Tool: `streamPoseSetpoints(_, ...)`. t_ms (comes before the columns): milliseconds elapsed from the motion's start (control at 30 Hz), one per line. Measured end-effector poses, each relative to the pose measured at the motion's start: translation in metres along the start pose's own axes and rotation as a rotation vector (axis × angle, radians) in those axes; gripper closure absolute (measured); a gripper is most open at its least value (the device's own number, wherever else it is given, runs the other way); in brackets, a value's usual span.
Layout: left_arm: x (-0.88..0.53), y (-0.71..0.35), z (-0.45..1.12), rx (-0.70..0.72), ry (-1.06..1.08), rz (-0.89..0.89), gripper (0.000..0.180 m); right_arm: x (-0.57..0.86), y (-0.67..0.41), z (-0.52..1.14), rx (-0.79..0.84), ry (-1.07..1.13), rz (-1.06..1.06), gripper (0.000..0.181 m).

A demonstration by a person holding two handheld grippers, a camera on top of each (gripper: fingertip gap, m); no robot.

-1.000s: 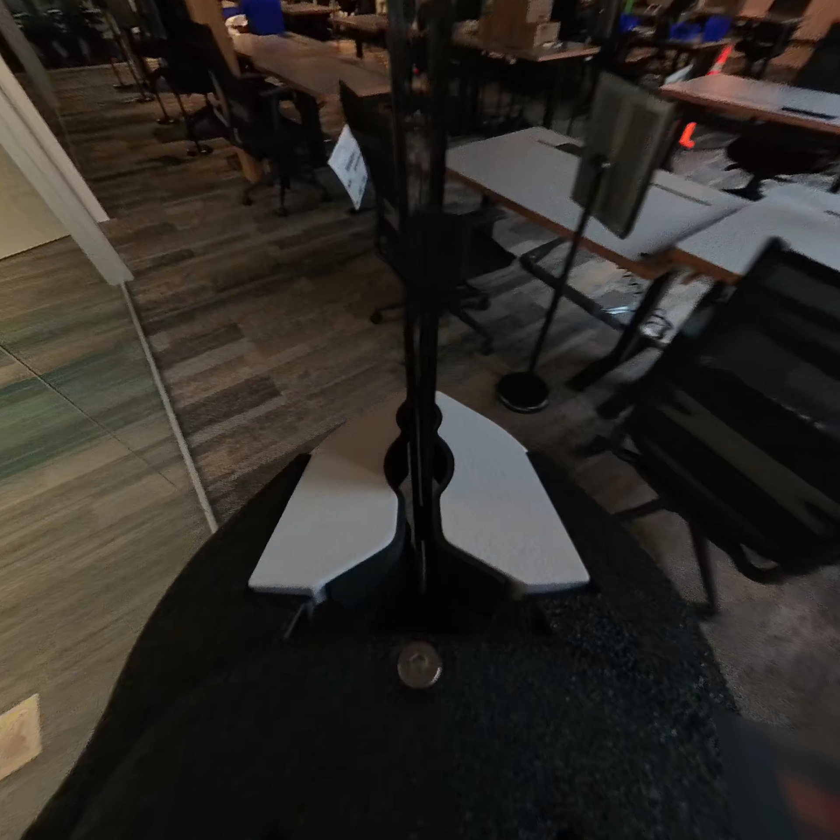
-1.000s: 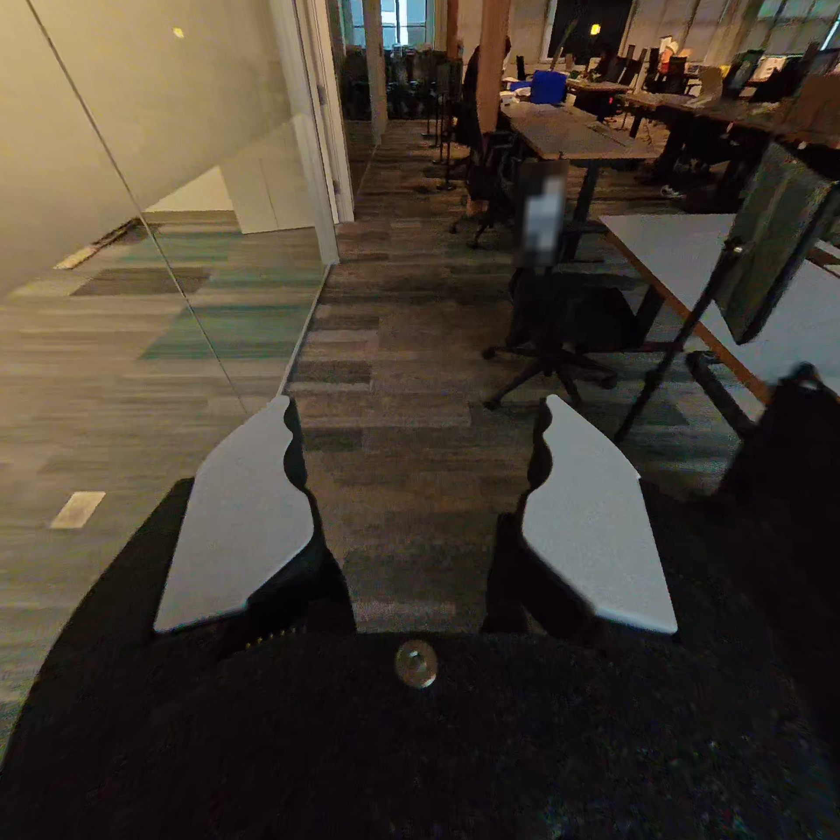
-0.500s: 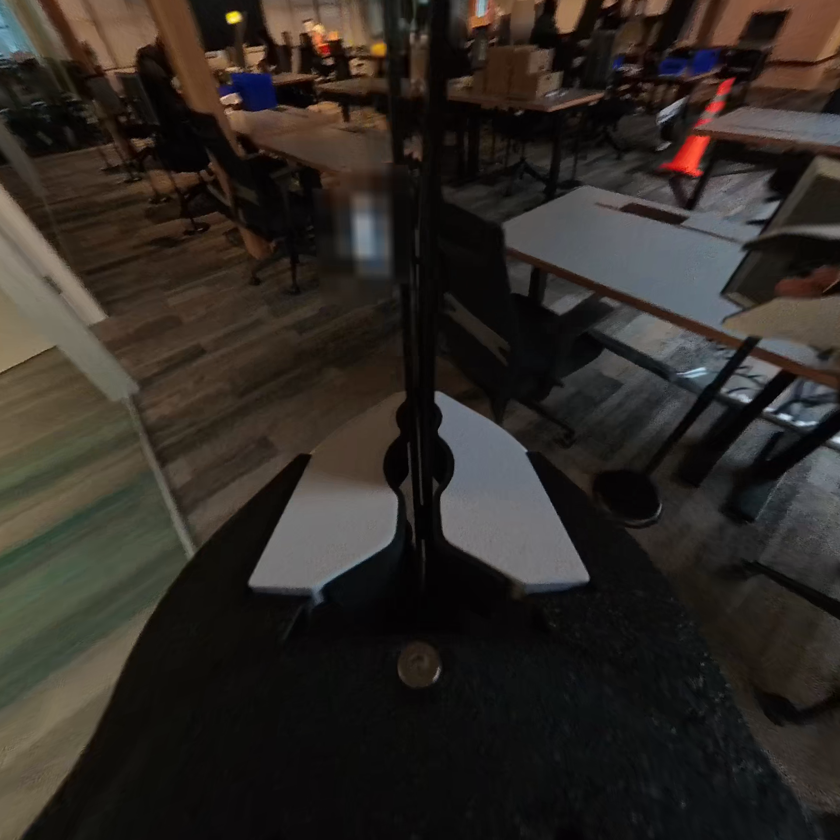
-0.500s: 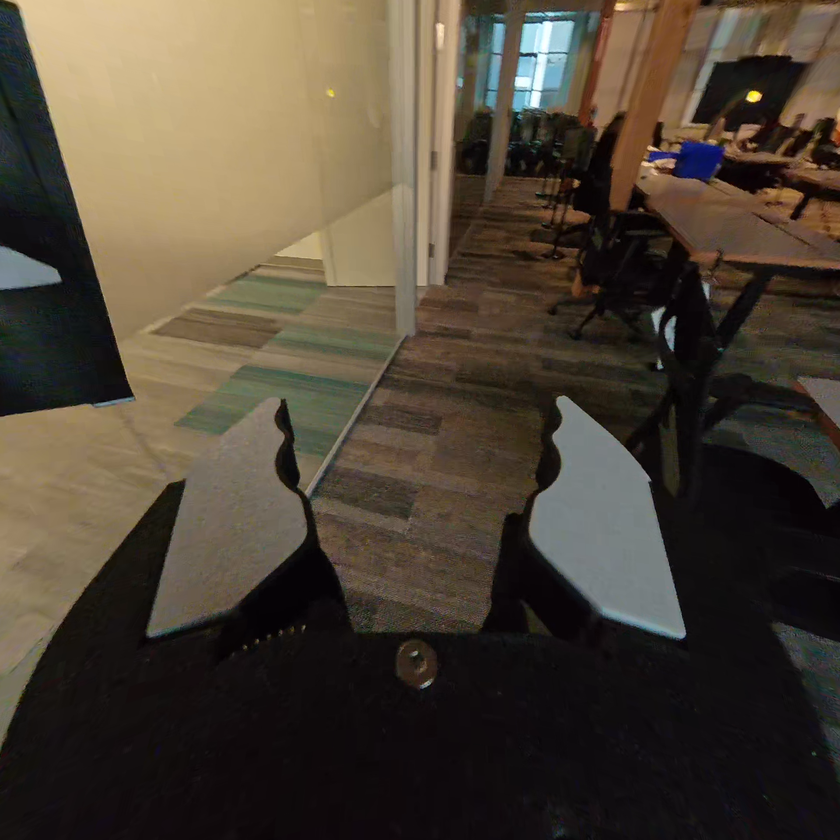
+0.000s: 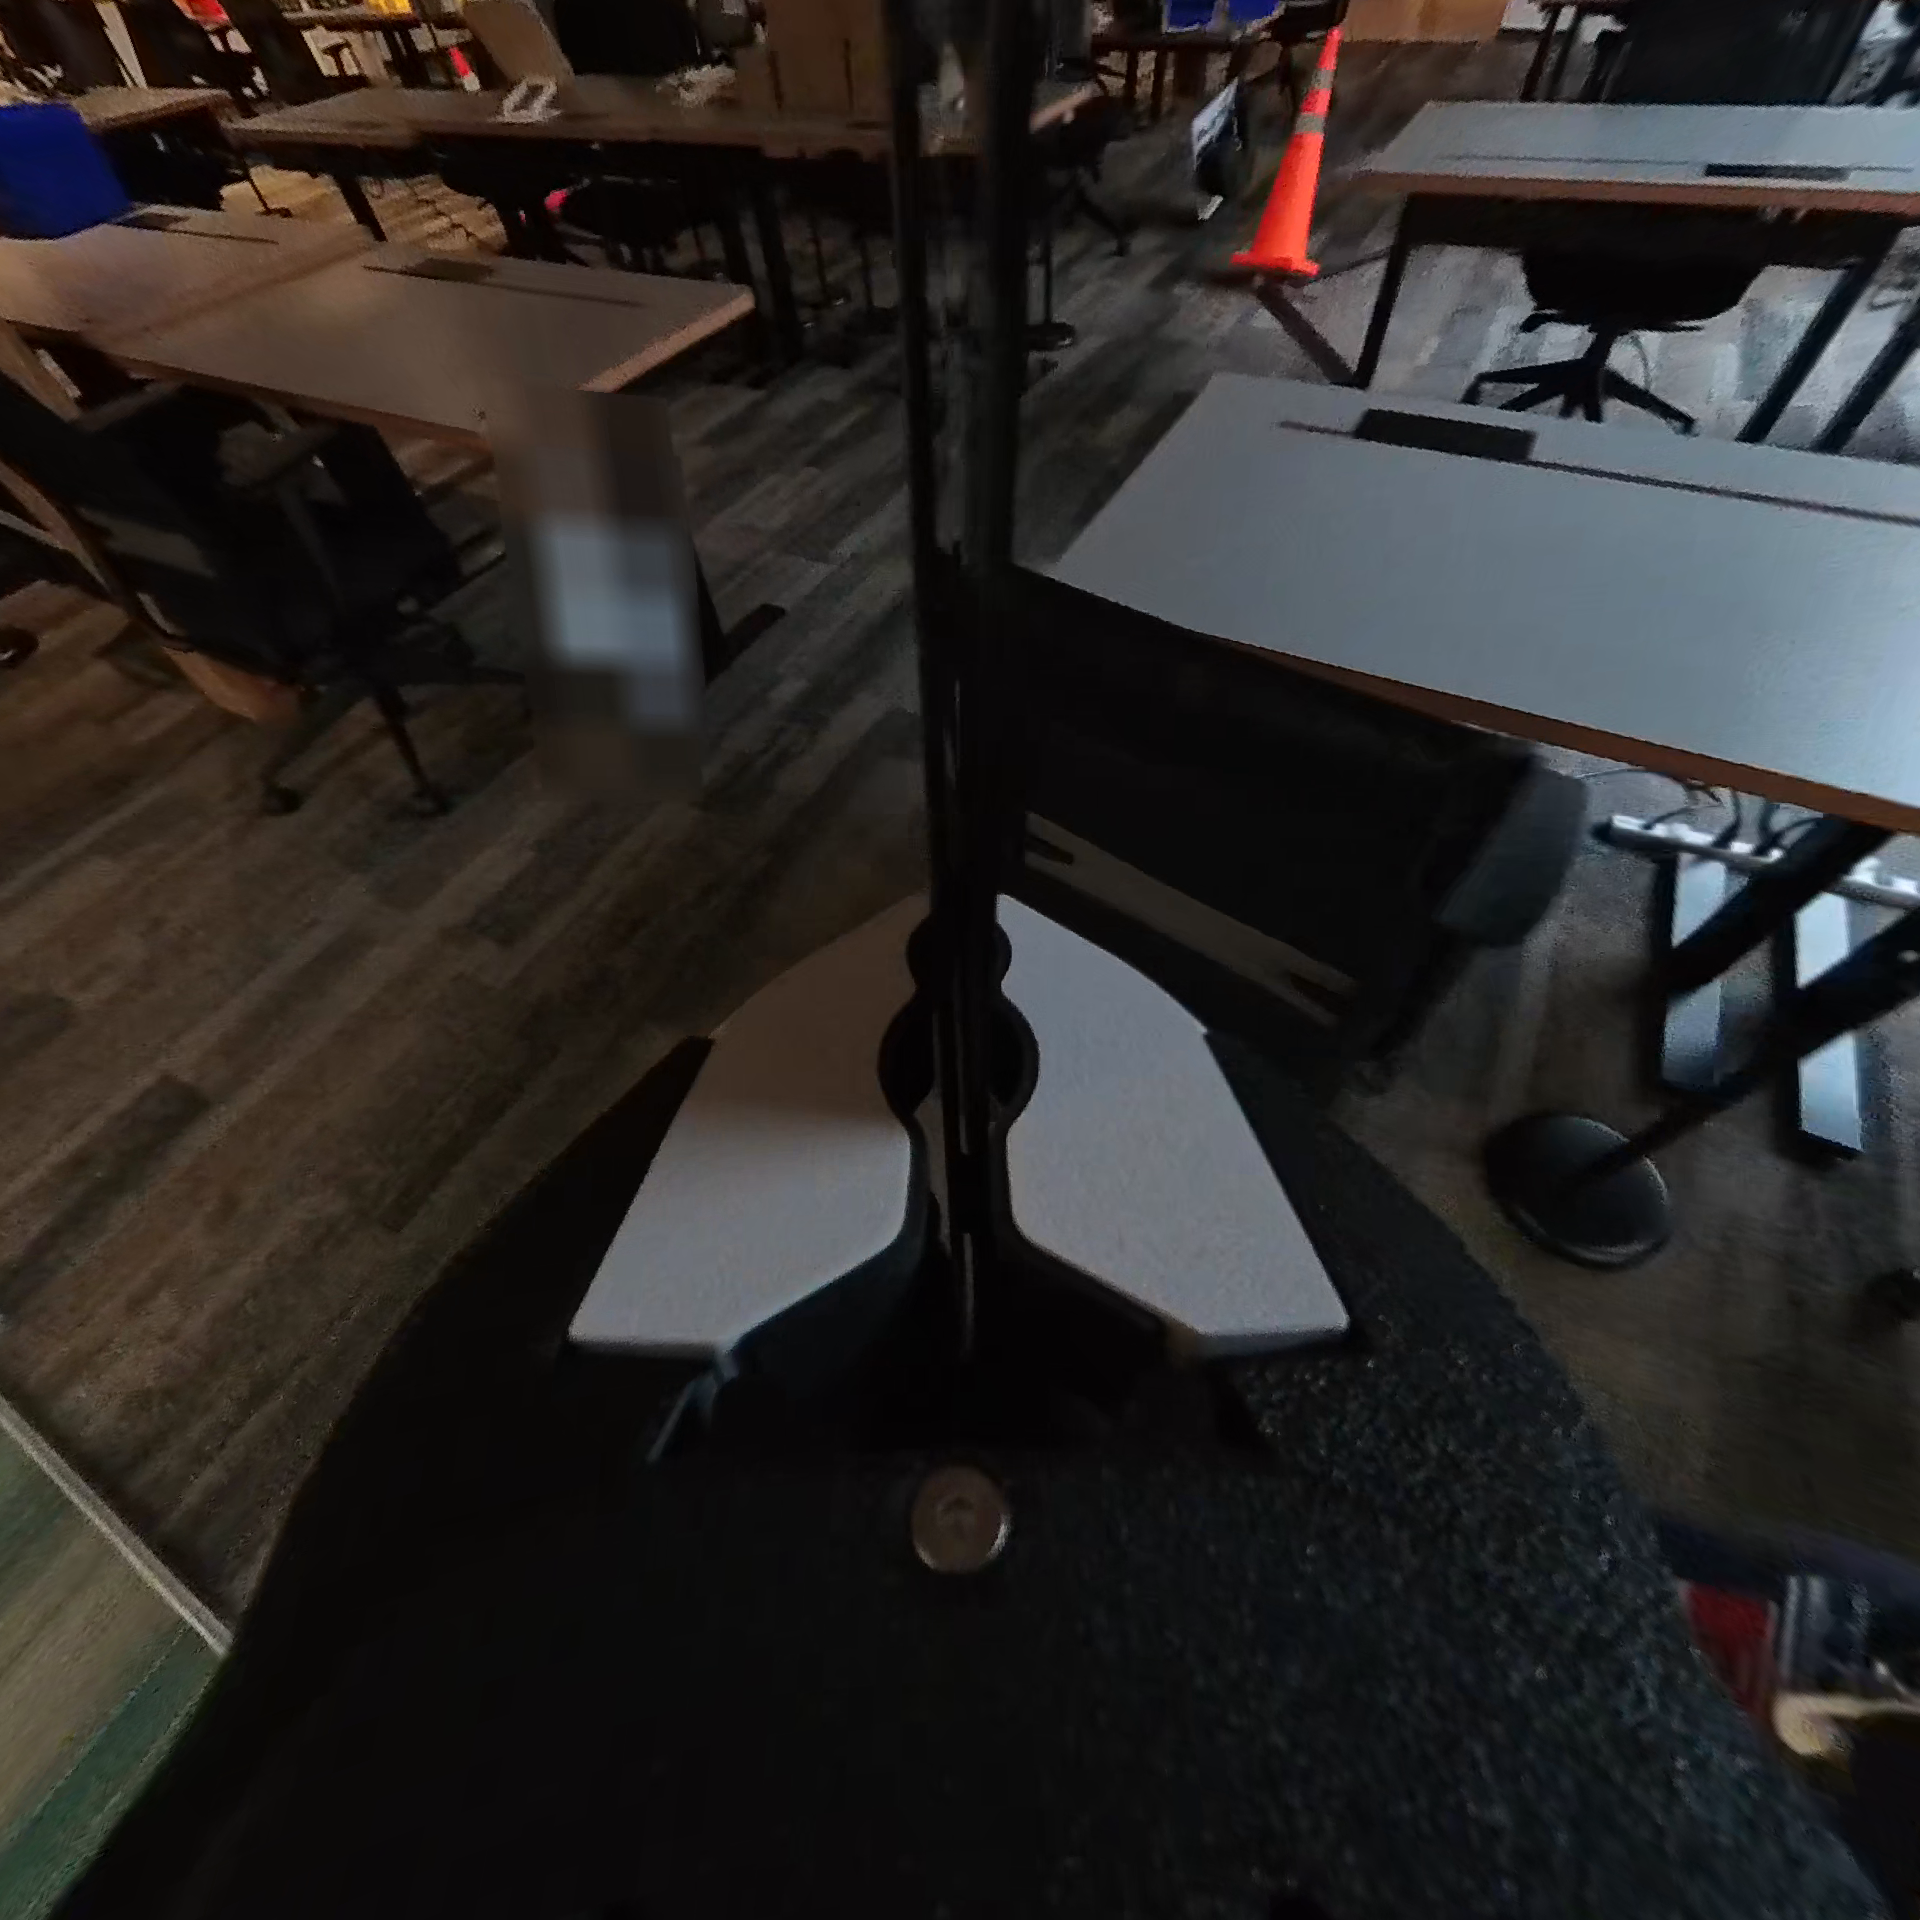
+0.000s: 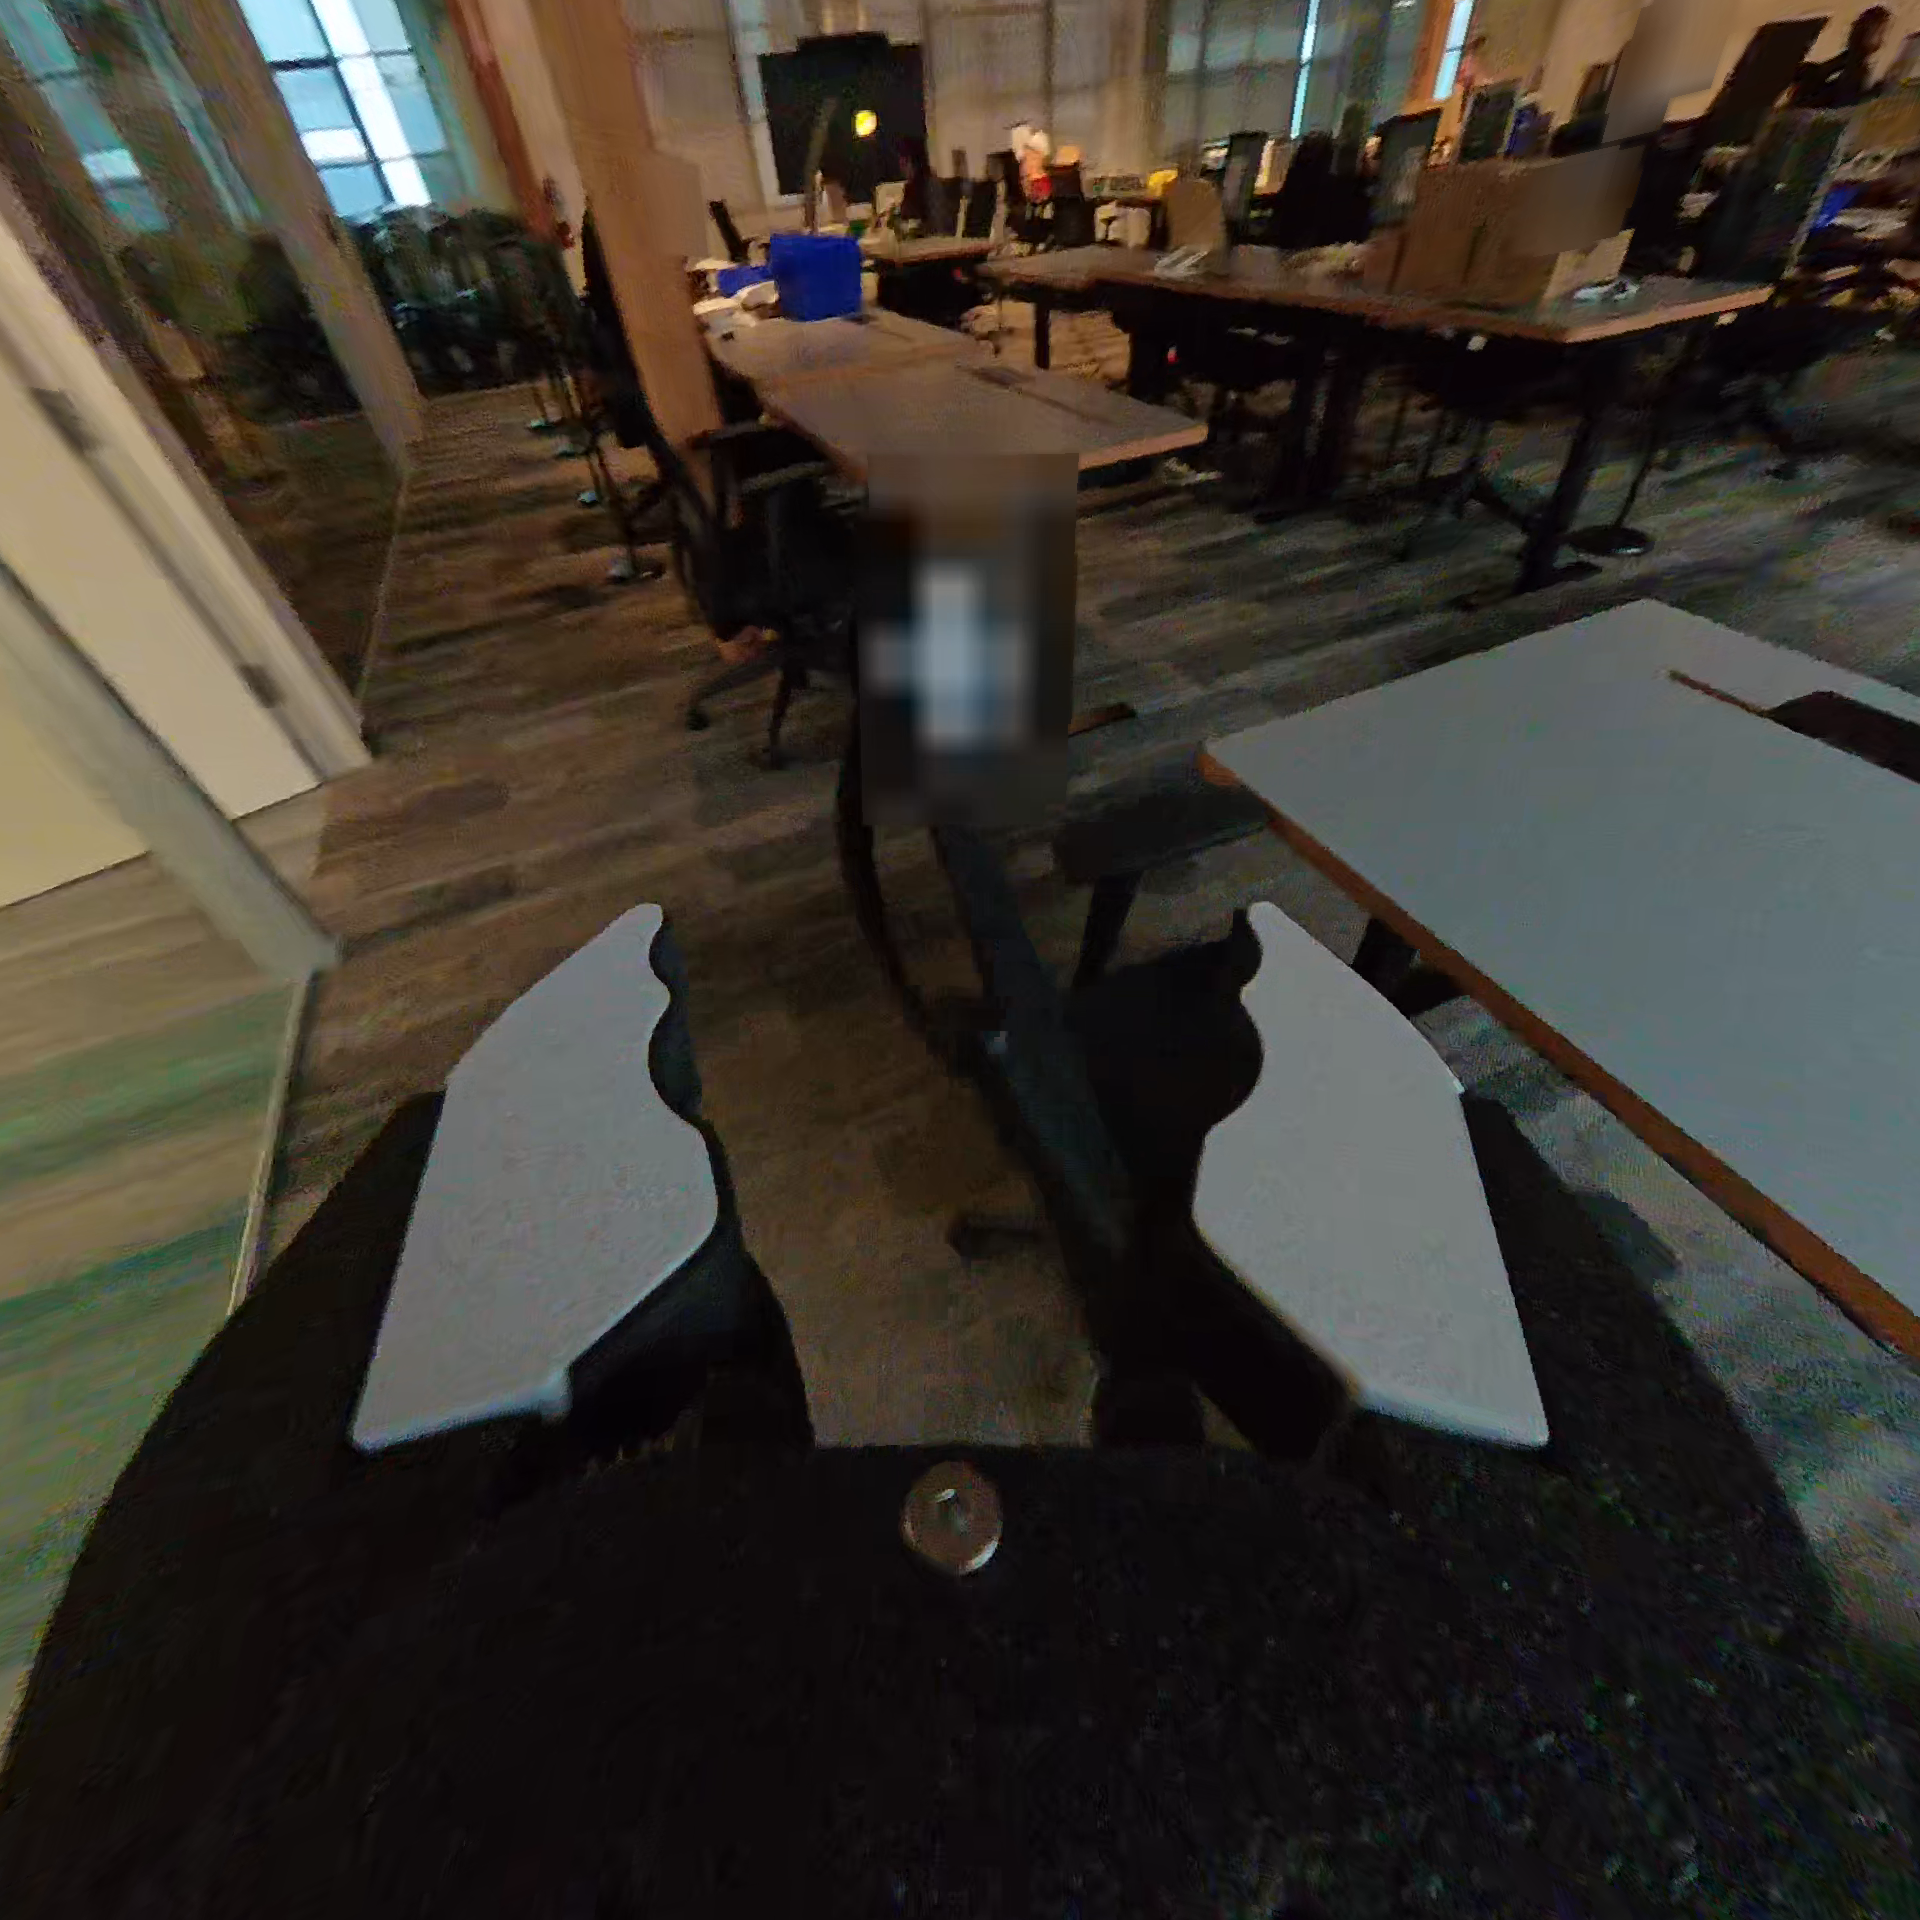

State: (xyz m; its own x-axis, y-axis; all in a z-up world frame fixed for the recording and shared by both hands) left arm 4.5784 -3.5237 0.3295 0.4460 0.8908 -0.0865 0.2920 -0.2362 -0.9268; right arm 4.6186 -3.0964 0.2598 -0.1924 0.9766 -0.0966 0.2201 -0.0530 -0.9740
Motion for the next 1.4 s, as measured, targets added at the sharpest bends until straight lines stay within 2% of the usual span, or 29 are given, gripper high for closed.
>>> streamPoseSetpoints(33,-0.03,-0.012,0.034,-0.017,0.004,-0.016,0.176,0.002,-0.011,0.042,0.001,-0.004,0.012,0.084)
streamPoseSetpoints(200,-0.138,-0.091,0.162,0.036,0.027,0.011,0.176,-0.016,-0.097,0.227,0.043,-0.073,-0.043,0.083)
streamPoseSetpoints(300,-0.191,-0.117,0.256,0.025,0.059,0.029,0.176,-0.032,-0.135,0.345,0.077,-0.213,-0.059,0.083)
streamPoseSetpoints(400,-0.24,-0.14,0.366,0.032,0.152,0.054,0.176,-0.031,-0.147,0.454,0.023,-0.318,-0.07,0.081)
streamPoseSetpoints(533,-0.295,-0.186,0.518,0.064,0.296,0.08,0.177,0.004,-0.159,0.568,-0.02,-0.114,-0.119,0.08)
streamPoseSetpoints(633,-0.312,-0.233,0.635,0.047,0.441,0.076,0.176,0.036,-0.166,0.631,-0.048,0.063,-0.079,0.08)
streamPoseSetpoints(833,-0.288,-0.298,0.863,0.003,0.685,0.17,0.176,0.128,-0.158,0.729,-0.126,0.37,0.053,0.081)
streamPoseSetpoints(1000,-0.259,-0.357,1.054,-0.007,0.791,0.227,0.177,0.241,-0.151,0.826,-0.157,0.604,0.05,0.083)
streamPoseSetpoints(1067,-0.241,-0.398,1.124,-0.033,0.829,0.26,0.177,0.29,-0.168,0.88,-0.147,0.616,0.072,0.082)
streamPoseSetpoints(1133,-0.222,-0.442,1.182,0.007,0.864,0.299,0.177,0.343,-0.204,0.942,-0.092,0.581,0.078,0.082)
streamPoseSetpoints(1267,-0.181,-0.505,1.315,-0.006,0.941,0.311,0.177,0.439,-0.289,1.063,0.037,0.542,0.0,0.083)
streamPoseSetpoints(1400,-0.136,-0.546,1.459,-0.019,1.007,0.336,0.177,0.535,-0.332,1.179,0.054,0.474,-0.082,0.084)
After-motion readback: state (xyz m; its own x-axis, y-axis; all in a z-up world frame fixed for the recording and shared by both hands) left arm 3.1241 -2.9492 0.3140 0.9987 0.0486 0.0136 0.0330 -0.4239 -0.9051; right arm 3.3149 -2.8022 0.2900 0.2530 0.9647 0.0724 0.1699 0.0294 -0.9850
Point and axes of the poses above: each gripper's, where its closed fingertips meet, z out along the fingers, y out of its underside, x = y × z across the jaws, the point moved 10 cm from there along -z, back along the fingers, and after that the axes turned 4 degrees about -y, right-handed, at the moved point
